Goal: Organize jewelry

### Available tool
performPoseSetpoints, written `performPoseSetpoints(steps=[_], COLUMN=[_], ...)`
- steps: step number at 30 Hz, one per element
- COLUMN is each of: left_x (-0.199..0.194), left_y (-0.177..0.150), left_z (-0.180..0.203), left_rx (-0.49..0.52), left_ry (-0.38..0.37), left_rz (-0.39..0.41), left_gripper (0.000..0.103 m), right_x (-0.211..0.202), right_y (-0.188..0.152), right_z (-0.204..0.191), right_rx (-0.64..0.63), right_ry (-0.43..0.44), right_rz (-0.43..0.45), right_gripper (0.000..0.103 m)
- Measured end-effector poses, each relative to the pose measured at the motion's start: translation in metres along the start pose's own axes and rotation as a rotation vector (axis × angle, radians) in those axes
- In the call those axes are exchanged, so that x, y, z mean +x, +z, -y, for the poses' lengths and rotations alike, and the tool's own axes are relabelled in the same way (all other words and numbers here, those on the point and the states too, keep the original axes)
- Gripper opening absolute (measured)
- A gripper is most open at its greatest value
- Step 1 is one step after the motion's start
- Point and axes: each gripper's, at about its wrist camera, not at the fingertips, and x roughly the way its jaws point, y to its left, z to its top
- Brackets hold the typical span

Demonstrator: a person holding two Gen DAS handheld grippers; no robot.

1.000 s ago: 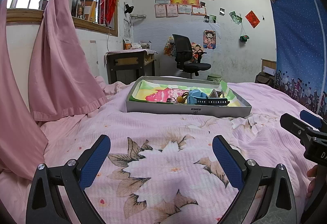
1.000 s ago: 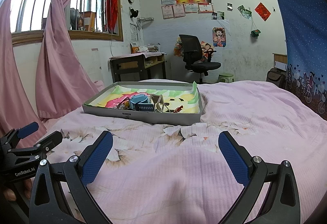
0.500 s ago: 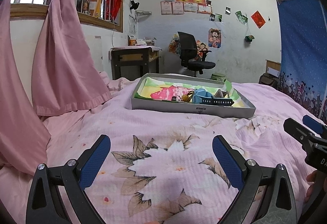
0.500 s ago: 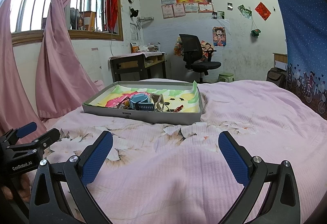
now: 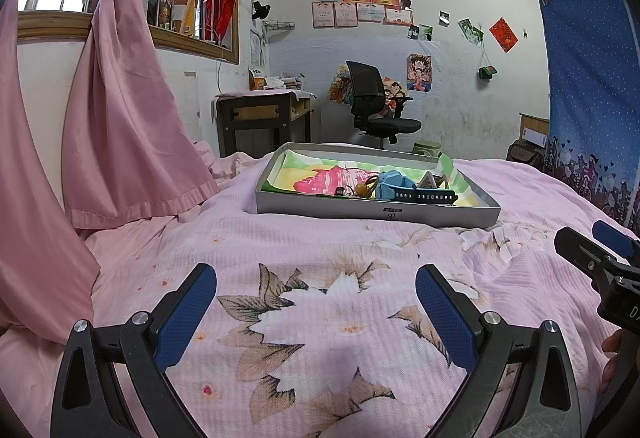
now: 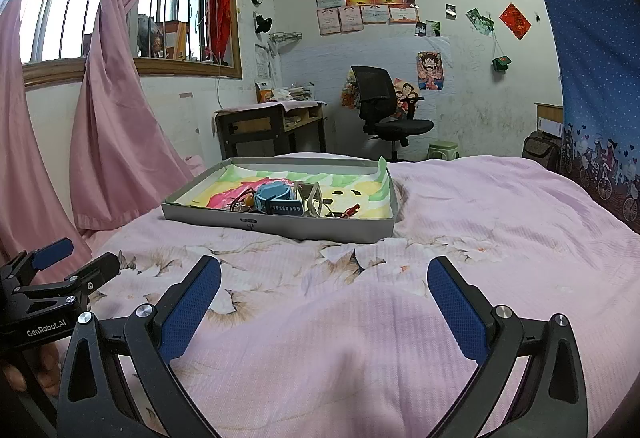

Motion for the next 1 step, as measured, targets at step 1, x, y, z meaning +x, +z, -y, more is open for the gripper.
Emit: performPoseSetpoints(steps=[1], left_x=[-0.0002], left_y=[-0.0004], left_z=[-0.0015], left_rx=[0.0], left_ry=[0.0], left_rz=[-0.001], left_gripper=[0.101], right_x=[0.0001], right_y=[-0.0006], right_z=[-0.0002], right_rx=[0.0], right_ry=[0.0], right_rz=[0.0], right_gripper=[0.102])
